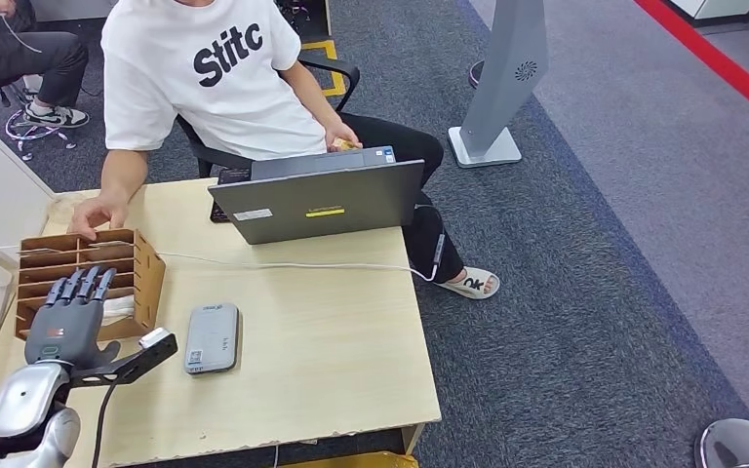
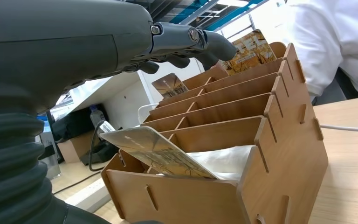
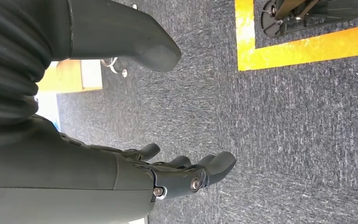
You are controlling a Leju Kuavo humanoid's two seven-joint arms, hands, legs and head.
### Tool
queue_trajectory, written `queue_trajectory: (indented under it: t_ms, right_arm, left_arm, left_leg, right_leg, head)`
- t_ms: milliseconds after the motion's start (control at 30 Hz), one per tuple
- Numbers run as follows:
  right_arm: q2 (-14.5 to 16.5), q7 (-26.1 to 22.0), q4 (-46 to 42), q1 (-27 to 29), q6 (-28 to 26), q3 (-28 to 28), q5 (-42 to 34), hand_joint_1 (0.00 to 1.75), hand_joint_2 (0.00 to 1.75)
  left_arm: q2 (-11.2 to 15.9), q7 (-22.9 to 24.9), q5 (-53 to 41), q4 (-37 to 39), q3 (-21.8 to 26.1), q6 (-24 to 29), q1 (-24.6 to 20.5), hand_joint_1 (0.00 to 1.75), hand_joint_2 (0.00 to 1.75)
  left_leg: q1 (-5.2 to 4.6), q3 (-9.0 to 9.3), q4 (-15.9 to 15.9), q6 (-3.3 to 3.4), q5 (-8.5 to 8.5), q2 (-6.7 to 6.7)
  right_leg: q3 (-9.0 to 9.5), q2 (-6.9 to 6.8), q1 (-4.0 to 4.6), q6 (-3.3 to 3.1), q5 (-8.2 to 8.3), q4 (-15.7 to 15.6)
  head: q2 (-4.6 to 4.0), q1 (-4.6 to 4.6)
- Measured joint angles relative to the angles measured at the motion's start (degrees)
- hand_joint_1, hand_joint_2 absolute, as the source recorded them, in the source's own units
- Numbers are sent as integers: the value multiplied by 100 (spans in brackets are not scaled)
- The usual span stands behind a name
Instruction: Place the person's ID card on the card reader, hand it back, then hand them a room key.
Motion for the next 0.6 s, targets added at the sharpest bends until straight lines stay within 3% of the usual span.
queue_trajectory:
  t_ms: [67, 100, 600]
  right_arm:
    - [0, 1, 0, 0, -1, -9, 1, 0, 175]
    - [0, 3, 0, 0, -2, -17, 1, 0, 175]
    - [13, 7, 0, 0, -12, -85, 49, 0, 175]
  left_arm:
    - [1, 10, -15, 25, 0, 9, -11, 149, 175]
    - [1, 14, -32, 32, 0, 16, -13, 173, 175]
    - [-1, 42, -122, 63, 0, 117, -26, 175, 175]
  left_leg:
    - [0, 0, 0, 0, 0, 0]
    - [0, 0, 0, 0, 0, 0]
    - [0, 0, 0, 0, 0, 2]
  right_leg:
    - [0, 0, 0, 0, 0, 0]
    - [0, 0, 0, 0, 0, 0]
    - [0, 3, 0, 0, 0, 0]
  head:
    - [0, 0]
    - [0, -1]
    - [0, -1]
